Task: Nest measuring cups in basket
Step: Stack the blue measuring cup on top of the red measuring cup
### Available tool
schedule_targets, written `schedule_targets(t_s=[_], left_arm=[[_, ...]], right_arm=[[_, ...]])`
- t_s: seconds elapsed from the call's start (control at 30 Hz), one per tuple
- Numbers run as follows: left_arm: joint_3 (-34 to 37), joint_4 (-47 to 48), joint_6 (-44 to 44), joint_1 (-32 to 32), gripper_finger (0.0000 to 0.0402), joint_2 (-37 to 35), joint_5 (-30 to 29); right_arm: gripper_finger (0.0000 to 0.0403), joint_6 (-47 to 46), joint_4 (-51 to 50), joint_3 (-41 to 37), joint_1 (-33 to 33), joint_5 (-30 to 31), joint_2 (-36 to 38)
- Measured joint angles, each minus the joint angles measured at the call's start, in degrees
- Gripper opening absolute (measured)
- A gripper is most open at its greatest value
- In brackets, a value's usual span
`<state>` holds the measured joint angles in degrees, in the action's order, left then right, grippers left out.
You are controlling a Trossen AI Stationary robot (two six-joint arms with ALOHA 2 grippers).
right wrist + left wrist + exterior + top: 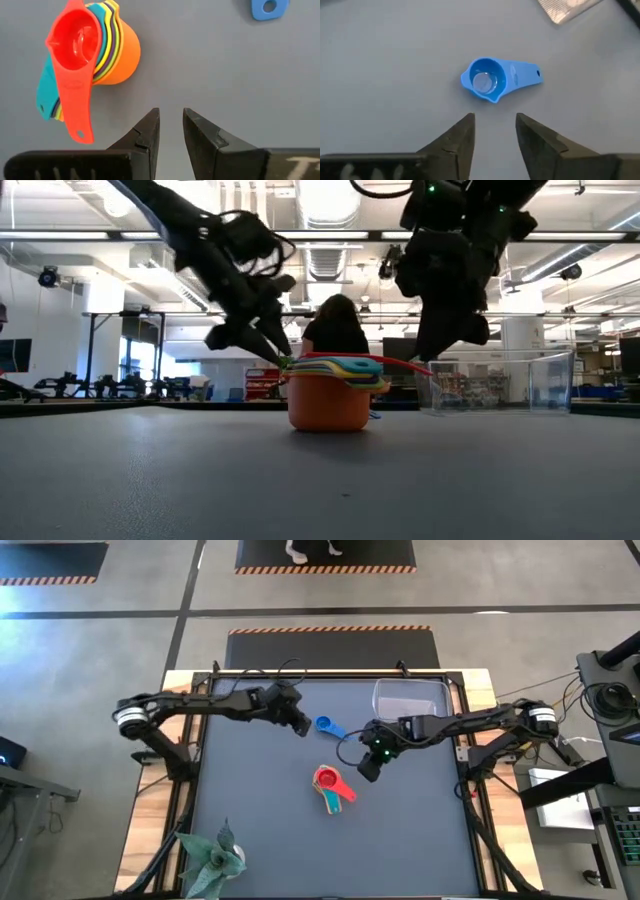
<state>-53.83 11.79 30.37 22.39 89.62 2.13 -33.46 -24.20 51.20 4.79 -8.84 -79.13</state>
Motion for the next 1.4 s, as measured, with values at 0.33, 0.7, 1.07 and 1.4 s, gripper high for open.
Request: schedule_targets(t_s=[0.33, 0.7, 1.07, 1.4], left_arm=[[-13.8, 9.9, -2.1, 0.3, 0.0166, 13.9, -0.1], [-21.2, 13.3, -2.1, 0.7, 0.0155, 21.9, 0.0], [-21.4, 14.5, 0.4, 1.1, 0.0119, 25.6, 0.4], [-21.9, 15.5, -3.5, 0.9, 0.0005, 25.3, 6.6]], right_arm=[[0.0075, -4.2, 0.7, -3.6, -1.7, 0.1, 4.2], [0.0075, -9.1, 0.8, -4.8, -9.0, 8.7, 6.7], [0.0075, -9.6, 0.8, -5.2, -11.7, 10.5, 6.7], [0.0075, -9.0, 0.9, -5.2, -11.7, 12.1, 6.7]])
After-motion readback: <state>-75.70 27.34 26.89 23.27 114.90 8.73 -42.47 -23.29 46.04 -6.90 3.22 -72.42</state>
